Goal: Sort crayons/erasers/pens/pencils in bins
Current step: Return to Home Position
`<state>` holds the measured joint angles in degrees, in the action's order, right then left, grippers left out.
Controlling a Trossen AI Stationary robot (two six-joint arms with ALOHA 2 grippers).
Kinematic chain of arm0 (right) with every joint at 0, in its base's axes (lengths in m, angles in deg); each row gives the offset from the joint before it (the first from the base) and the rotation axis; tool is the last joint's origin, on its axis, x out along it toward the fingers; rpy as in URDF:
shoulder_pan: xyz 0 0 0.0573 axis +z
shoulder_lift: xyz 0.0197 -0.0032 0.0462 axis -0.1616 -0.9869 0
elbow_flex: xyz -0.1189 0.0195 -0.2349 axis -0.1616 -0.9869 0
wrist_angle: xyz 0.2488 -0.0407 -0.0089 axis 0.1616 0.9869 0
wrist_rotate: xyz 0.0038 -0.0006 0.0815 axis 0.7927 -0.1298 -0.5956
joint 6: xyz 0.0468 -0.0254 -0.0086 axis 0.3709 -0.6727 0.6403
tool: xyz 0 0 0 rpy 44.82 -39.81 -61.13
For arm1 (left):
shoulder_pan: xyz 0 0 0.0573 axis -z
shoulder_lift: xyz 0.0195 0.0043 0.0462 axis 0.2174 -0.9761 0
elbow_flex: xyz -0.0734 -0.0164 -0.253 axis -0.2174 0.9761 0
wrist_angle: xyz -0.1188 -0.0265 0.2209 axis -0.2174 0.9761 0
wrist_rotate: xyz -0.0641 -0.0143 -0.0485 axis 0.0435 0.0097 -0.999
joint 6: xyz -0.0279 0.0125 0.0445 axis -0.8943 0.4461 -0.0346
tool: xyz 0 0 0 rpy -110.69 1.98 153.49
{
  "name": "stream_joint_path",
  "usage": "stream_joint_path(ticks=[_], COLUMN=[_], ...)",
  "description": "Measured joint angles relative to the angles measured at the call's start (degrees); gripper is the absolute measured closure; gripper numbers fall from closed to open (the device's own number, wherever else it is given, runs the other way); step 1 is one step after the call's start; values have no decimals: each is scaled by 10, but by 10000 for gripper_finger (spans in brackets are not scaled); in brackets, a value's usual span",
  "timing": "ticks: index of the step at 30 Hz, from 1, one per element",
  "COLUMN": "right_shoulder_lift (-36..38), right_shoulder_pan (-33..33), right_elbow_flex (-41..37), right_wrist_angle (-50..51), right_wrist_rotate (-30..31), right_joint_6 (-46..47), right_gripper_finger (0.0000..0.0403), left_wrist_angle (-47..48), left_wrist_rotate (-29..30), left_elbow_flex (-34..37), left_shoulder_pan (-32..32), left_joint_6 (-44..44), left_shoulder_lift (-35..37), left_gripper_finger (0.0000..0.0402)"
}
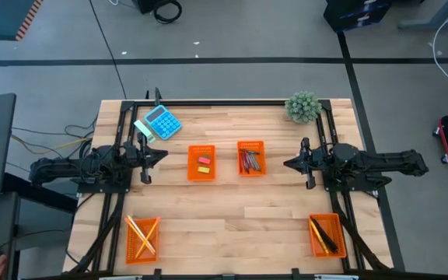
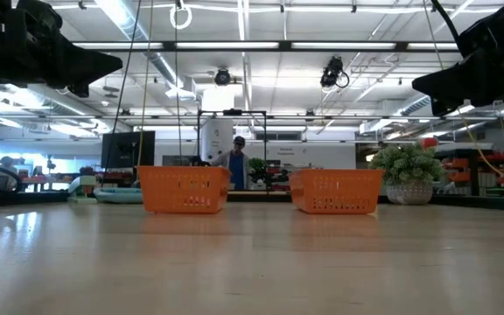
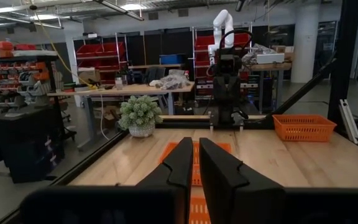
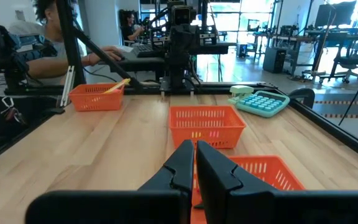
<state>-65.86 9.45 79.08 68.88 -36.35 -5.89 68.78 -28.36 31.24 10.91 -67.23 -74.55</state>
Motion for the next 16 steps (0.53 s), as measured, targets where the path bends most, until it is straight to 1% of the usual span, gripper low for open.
stream_joint_path(ticks=[8,16], right_shoulder_lift=[0,0], right_shoulder_pan=[0,0], right_elbow_flex=[0,0], right_wrist_angle=[0,0], right_wrist_rotate=[0,0], right_joint_6=[0,0], right_gripper_finger=[377,377], left_wrist_angle=[0,0], left_wrist_rotate=[0,0], left_elbow_flex=[0,0], left_shoulder_pan=[0,0], left_joint_6=[0,0], left_shoulder_lift=[0,0], left_gripper_finger=[374,363])
